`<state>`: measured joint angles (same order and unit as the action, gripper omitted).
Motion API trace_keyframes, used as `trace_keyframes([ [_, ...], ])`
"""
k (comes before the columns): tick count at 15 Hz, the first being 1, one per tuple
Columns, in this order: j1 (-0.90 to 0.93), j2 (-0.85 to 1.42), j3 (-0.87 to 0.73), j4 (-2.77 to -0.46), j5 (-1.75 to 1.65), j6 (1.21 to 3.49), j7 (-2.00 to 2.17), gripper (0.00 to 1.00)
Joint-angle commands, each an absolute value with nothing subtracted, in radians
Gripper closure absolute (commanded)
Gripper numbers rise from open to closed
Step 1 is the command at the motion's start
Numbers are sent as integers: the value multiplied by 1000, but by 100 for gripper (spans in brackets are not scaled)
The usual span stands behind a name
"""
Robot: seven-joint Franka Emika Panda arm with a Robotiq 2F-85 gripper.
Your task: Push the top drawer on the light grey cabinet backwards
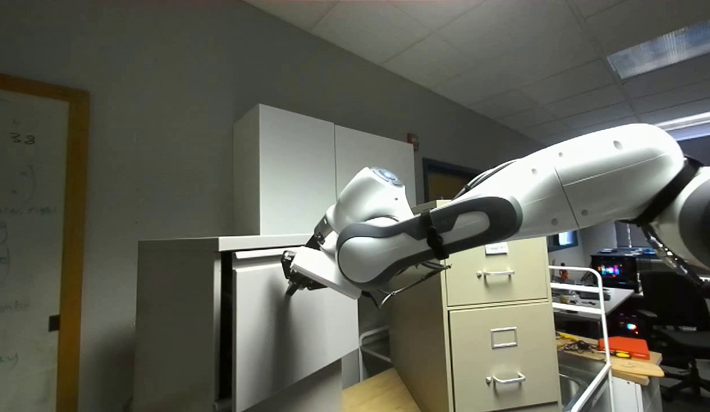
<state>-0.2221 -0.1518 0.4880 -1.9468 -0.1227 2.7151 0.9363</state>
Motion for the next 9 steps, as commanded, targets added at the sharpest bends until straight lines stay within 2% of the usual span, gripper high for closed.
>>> trace_keyframes([
  [1,-246,-23,537,-1777,-256,2676,1048,98],
  [9,-186,124,539,-1634,-441,2633,1151,98],
])
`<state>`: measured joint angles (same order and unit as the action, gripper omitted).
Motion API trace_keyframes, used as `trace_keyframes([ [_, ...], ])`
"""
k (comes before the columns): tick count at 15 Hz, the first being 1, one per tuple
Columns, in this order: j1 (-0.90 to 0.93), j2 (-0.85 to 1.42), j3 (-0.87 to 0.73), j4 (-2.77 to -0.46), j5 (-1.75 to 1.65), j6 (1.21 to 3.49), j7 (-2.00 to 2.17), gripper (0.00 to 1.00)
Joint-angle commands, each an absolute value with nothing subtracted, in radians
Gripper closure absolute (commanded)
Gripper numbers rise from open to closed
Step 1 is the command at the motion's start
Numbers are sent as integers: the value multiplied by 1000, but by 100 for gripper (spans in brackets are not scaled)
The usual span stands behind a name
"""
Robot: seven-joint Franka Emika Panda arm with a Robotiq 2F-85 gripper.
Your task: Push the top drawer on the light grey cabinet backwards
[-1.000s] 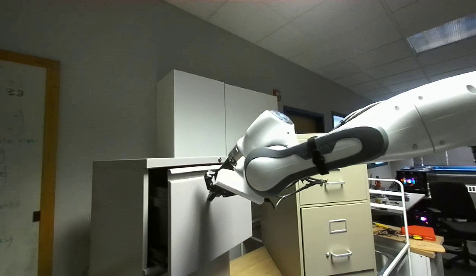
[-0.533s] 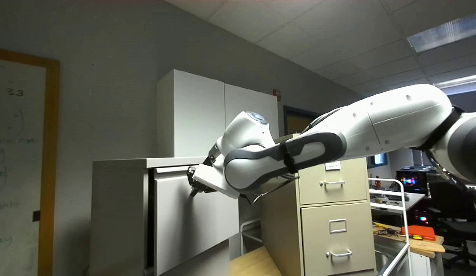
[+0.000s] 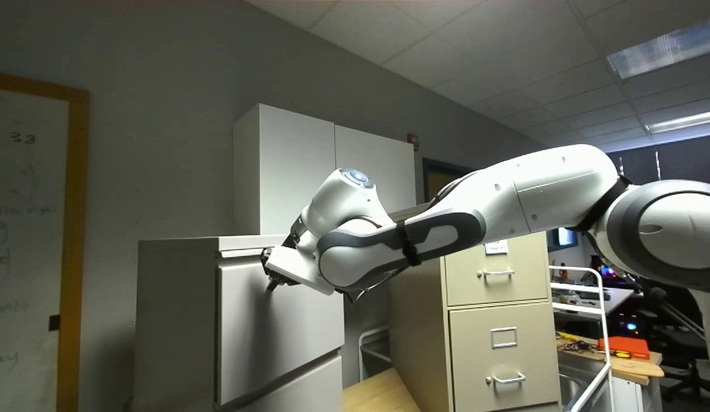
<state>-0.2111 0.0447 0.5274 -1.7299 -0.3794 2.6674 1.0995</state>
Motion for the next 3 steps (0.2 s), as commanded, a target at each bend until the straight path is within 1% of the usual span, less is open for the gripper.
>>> trace_keyframes([
  [1,-177,138,538,-1620,-452,2625,1156,98],
  [3,-160,155,534,-1601,-466,2609,1160,98],
])
